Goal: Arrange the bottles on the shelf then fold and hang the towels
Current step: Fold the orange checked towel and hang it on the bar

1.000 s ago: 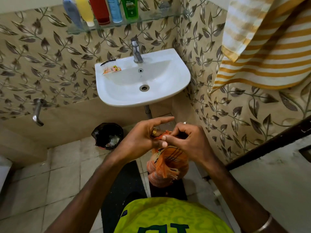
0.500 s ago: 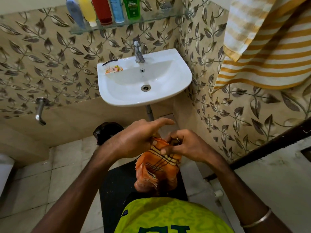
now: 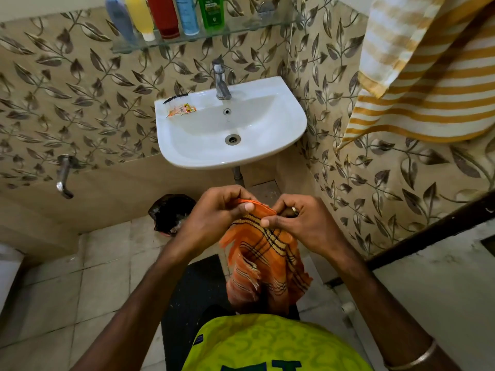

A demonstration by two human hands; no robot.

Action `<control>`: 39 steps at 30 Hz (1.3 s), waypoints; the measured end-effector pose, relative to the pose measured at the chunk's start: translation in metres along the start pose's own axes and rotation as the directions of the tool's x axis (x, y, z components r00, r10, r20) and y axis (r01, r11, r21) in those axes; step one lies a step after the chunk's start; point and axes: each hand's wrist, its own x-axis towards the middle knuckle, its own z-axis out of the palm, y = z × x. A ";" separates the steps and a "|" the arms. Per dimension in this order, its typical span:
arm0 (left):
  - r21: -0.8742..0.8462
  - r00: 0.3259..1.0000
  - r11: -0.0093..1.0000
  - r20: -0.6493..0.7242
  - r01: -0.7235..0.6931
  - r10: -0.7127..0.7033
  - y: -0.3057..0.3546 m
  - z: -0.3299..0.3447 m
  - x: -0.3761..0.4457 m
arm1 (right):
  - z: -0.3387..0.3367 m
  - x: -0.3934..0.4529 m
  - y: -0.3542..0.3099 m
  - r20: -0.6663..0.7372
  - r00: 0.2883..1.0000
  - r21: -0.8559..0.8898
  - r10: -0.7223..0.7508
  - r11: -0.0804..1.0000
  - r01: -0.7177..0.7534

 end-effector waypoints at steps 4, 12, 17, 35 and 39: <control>0.020 0.992 0.996 -0.089 -0.092 0.094 -0.002 0.005 0.003 | -0.008 -0.003 -0.006 -0.024 1.000 -0.023 0.001 1.000 -0.002; 0.301 0.917 0.900 -0.146 -0.317 0.372 0.008 0.006 0.009 | -0.019 -0.004 0.005 0.155 0.978 -0.043 0.142 0.990 -0.137; 0.333 0.910 0.885 -0.144 -0.326 0.390 0.011 -0.003 0.010 | -0.022 -0.006 0.008 0.173 0.974 0.121 0.143 0.979 -0.166; 0.415 0.853 0.827 -0.187 -0.380 0.486 0.021 -0.018 0.002 | -0.010 0.005 0.021 0.293 0.931 0.256 0.217 0.920 -0.296; 0.393 0.860 0.847 -0.213 -0.359 0.463 0.016 -0.023 0.000 | -0.010 0.004 0.020 0.184 0.960 0.273 0.212 0.927 -0.257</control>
